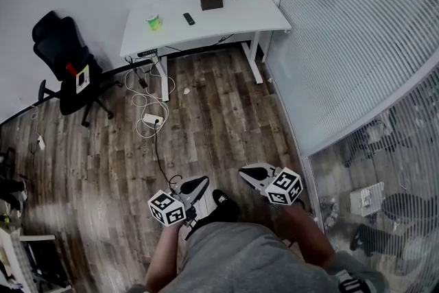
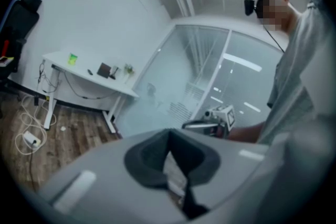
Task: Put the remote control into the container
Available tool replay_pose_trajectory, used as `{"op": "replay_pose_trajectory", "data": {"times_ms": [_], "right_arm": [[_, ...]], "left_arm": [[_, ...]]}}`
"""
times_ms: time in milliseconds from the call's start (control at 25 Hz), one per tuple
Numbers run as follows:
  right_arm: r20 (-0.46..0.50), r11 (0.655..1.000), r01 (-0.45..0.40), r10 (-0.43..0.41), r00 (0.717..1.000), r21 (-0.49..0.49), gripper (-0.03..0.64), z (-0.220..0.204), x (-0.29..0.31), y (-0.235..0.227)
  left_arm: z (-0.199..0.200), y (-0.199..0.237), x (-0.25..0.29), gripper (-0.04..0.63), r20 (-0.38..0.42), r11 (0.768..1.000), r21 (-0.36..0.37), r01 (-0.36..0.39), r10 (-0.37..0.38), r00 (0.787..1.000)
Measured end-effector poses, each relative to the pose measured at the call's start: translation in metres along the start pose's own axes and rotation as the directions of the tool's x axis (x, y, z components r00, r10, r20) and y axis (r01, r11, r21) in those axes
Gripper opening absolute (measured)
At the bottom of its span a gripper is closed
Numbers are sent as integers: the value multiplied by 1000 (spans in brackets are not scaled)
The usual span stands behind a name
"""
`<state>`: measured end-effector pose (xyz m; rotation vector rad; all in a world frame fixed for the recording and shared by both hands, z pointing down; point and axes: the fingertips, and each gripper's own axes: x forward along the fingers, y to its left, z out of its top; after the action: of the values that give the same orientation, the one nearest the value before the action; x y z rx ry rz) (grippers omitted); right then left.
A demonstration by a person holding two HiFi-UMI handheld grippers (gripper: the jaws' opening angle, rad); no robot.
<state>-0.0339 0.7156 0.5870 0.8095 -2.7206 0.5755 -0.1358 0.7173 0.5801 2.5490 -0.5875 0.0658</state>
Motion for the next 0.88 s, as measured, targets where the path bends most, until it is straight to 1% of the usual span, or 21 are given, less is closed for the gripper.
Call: {"op": "replay_pose_trajectory", "data": {"times_ms": [480, 720, 880], "right_arm": [[-22, 1000, 0, 0, 1000, 2, 17, 27, 22, -41], [-28, 1000, 5, -5, 1000, -9, 17, 44, 33, -60], [-36, 1000, 10, -11, 999, -9, 17, 51, 39, -70]], "left_arm": [[32, 38, 19, -3, 17, 1000, -10, -12, 13, 1000], [58, 61, 34, -2, 31, 1000, 3, 0, 0, 1000], [66, 69, 42, -2, 30, 1000, 9, 17, -18, 999]]}}
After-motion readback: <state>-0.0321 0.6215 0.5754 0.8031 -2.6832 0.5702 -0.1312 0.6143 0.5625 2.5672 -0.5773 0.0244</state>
